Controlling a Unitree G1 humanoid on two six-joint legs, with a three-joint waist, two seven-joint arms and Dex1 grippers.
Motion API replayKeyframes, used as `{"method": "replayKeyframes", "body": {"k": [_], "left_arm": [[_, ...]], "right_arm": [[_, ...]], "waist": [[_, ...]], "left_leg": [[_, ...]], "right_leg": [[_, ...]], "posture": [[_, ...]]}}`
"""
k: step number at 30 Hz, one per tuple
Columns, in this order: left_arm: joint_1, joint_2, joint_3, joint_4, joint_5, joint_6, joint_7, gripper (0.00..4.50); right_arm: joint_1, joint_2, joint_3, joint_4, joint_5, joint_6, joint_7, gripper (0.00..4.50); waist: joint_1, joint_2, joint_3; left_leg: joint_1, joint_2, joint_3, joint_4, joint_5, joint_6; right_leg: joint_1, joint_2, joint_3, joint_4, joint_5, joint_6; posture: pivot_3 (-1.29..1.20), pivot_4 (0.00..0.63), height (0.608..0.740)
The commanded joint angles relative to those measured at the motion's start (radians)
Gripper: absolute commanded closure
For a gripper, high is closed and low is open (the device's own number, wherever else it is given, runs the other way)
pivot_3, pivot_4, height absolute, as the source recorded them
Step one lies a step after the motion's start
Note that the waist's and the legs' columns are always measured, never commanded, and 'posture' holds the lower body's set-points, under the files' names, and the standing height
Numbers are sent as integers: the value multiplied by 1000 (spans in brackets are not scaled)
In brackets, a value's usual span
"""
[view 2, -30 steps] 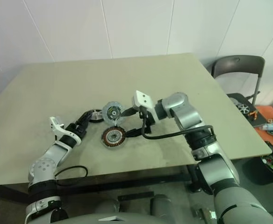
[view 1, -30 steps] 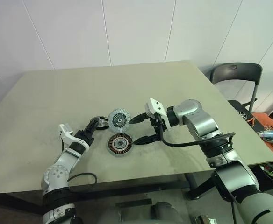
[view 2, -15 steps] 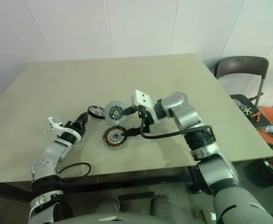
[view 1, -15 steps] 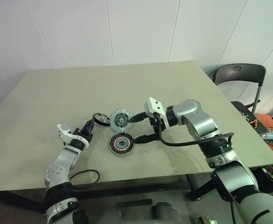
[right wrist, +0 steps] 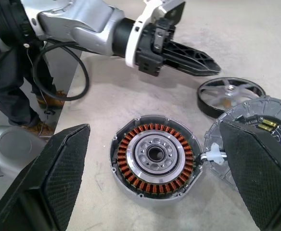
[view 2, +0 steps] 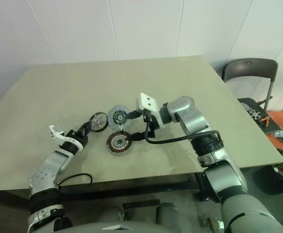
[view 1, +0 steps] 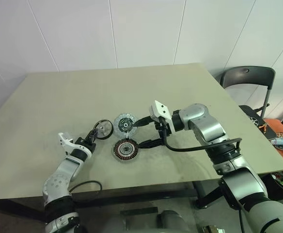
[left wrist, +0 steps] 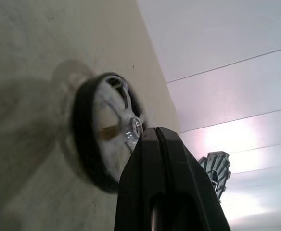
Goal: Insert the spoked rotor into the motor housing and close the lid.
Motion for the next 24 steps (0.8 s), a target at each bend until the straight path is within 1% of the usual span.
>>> {"method": "replayKeyframes", "body": {"k": [1, 3, 6, 12, 17, 24], "left_arm": [[41, 8, -4, -72, -29, 15, 31, 4478], [71, 14, -16, -116, -38, 25, 30, 4478], [118, 16, -36, -205, -59, 38, 47, 3948], [165, 16, -43, -264, -139, 46, 82, 1922], [134, 1, -35, -219, -179, 11, 133, 65], [97, -2, -49, -137, -215, 19, 126, 65]], "right_arm": [[-16, 0, -17, -9, 18, -16, -4, 0], [-15, 0, -17, -8, 17, -18, -5, 0], [-16, 0, -17, -6, 16, -19, -9, 0], [-16, 1, -15, 1, 13, -27, -13, 0], [-17, 5, -12, 4, 10, -34, -18, 0], [-17, 5, -13, 2, 10, -36, -21, 0]], "waist": [[0, 0, 0], [-1, 0, 0], [0, 0, 0], [3, 0, 0], [4, 0, 0], [3, 0, 0]], "left_leg": [[0, 0, 0, 0, 0, 0], [0, 0, 0, 0, 0, 0], [0, 0, 0, 0, 0, 0], [0, 0, 0, 1, 0, 0], [0, 0, 0, 1, 0, 0], [0, 0, 0, 0, 0, 0]], "right_leg": [[0, 0, 0, 0, 0, 0], [0, 0, 0, 0, 0, 0], [0, 0, 0, 0, 0, 0], [0, 0, 0, 0, -2, -3], [1, 0, 0, 0, -2, -3], [1, 0, 0, -1, -2, -3]], "posture": [[0, 0, 740], [0, 0, 740], [0, 0, 740], [0, 0, 740], [0, 0, 740], [0, 0, 740]]}}
